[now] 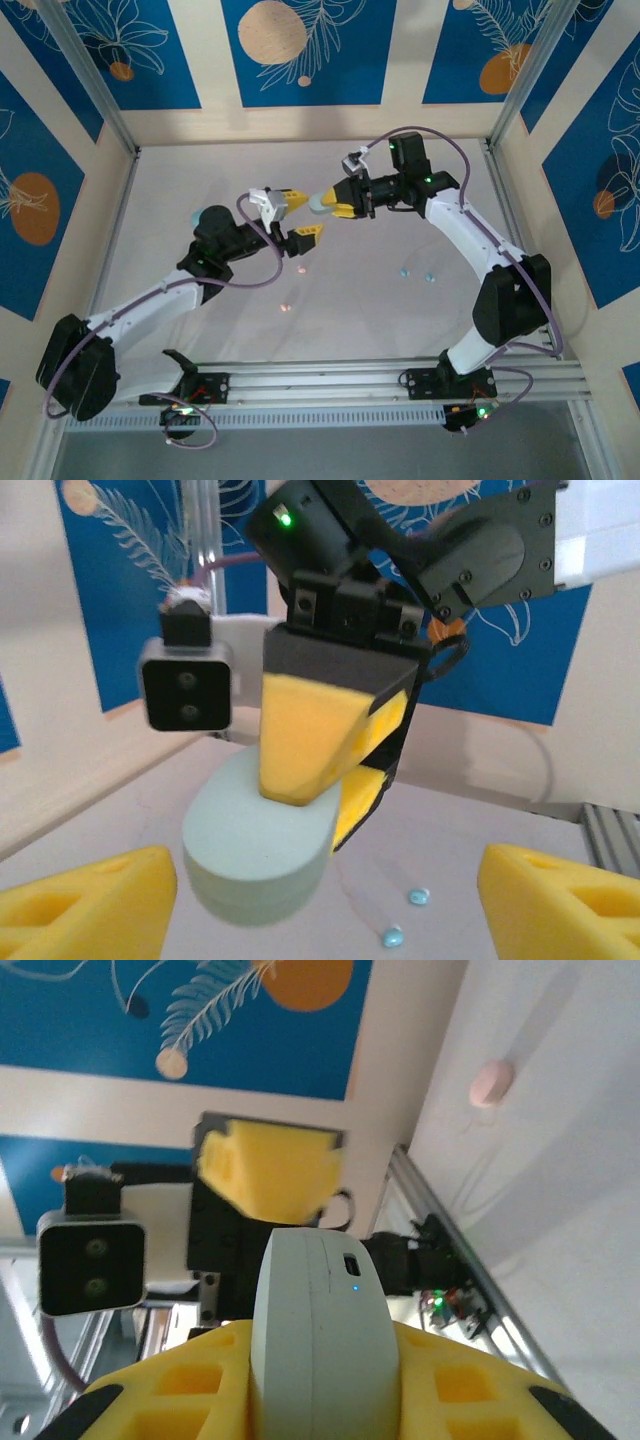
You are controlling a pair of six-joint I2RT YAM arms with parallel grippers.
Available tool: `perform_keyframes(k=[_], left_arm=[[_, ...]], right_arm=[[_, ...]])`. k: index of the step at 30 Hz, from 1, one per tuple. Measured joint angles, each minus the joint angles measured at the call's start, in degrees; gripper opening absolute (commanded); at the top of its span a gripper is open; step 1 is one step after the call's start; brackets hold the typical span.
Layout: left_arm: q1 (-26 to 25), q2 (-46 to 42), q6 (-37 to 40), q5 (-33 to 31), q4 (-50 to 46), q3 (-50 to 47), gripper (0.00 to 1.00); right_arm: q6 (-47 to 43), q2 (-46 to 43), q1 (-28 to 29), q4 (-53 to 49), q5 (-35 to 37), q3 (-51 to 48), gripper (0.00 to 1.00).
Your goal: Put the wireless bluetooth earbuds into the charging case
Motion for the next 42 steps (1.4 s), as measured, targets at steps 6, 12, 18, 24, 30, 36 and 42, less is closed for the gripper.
perform_keyframes(k=[6, 12, 18, 24, 30, 36, 42], left_arm=[[-0.15, -6.14, 1.16, -7.8, -4.07, -2.45, 0.82], [-0.13, -10.16, 0.15, -18.4, -18.38, 0.72, 0.83], [0.0, -11.58, -1.95, -23.54, -29.03, 3.3, 0.83], [0.24, -11.76, -2.56, -26.03, -34.67, 3.48, 0.83], [0.35, -11.76, -2.62, -28.46, -38.82, 4.83, 0.83], [1.03, -11.74, -3.82, -31.87, -43.17, 5.92, 0.84], [2.14, -11.15, -5.46, -33.48, -46.29, 6.62, 0.84]], right_arm=[[0.13, 2.08, -6.21, 2.27, 7.87, -3.08, 0.24], [0.15, 16.15, -9.05, 4.98, 13.64, -1.64, 0.24], [-0.11, 29.4, -8.9, 4.7, 16.9, 2.56, 0.24], [-1.14, 34.56, -8.13, 4.04, 19.19, 9.33, 0.25], [-2.8, 39.36, -6.67, 1.33, 21.33, 16.35, 0.26], [-4.79, 43.17, -5.95, -3.26, 23.32, 20.41, 0.28], [-7.06, 43.6, -5.77, -6.84, 24.81, 21.97, 0.33]])
